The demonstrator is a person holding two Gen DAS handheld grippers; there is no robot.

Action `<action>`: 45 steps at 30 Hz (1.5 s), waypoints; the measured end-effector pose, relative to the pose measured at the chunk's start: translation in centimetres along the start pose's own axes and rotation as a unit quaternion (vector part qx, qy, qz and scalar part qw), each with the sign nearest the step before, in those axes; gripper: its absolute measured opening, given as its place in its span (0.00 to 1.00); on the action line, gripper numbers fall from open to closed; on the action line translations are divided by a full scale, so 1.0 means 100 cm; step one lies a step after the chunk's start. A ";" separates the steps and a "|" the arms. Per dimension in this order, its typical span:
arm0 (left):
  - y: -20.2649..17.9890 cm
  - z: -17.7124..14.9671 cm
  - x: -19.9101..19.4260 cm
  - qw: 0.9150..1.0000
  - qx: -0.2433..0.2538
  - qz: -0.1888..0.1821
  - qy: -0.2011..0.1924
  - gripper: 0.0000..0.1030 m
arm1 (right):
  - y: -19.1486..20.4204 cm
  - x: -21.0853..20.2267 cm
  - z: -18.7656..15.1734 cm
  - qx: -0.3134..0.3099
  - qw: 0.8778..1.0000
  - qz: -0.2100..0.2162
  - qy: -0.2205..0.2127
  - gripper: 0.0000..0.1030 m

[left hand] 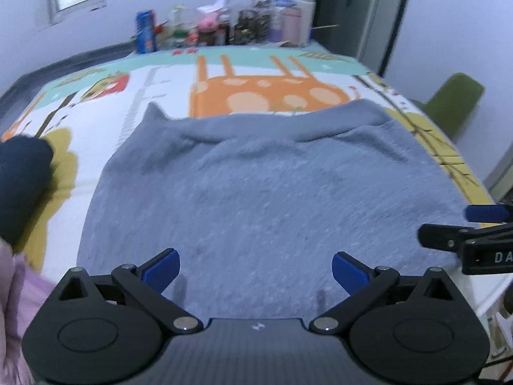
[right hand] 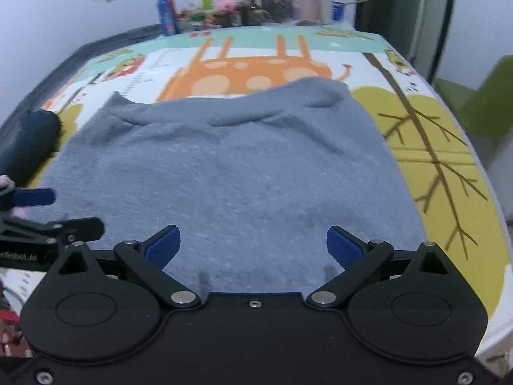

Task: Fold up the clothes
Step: 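Move the right gripper to the sweatshirt edge and close on it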

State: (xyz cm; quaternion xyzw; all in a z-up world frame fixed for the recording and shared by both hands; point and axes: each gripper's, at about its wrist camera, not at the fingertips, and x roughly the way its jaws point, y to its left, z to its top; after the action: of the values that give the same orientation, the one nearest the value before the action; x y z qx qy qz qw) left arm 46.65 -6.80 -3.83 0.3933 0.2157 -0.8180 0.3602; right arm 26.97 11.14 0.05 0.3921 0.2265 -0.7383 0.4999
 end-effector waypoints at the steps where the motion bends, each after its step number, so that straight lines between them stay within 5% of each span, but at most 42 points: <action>1: -0.001 -0.003 0.000 1.000 -0.003 0.007 0.002 1.00 | -0.001 0.000 -0.002 0.008 1.000 -0.005 0.003 0.95; 10: -0.001 -0.016 -0.001 0.998 -0.026 0.054 0.014 1.00 | -0.008 -0.001 -0.026 0.028 0.998 -0.037 0.030 0.95; 24: -0.006 -0.022 0.000 0.998 -0.029 0.057 0.021 1.00 | -0.020 -0.002 -0.039 0.053 0.997 -0.040 0.046 0.95; 31: -0.018 -0.016 -0.003 0.998 -0.005 0.056 -0.004 1.00 | -0.052 -0.008 -0.045 0.140 0.989 -0.042 0.023 0.95; 35: -0.030 -0.008 -0.001 0.999 0.013 0.037 -0.017 1.00 | -0.078 -0.011 -0.051 0.213 0.976 -0.032 0.008 0.95; 45: -0.062 0.015 0.012 0.998 0.044 -0.015 -0.047 1.00 | -0.147 -0.001 -0.082 0.402 0.915 0.025 -0.005 0.95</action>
State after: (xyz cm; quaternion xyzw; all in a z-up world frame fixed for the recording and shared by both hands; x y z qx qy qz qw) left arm 40.69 -4.21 -3.45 0.3661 0.1683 -0.8498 0.3399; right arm 16.47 23.01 -5.52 0.5615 -0.1021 -0.7566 0.3192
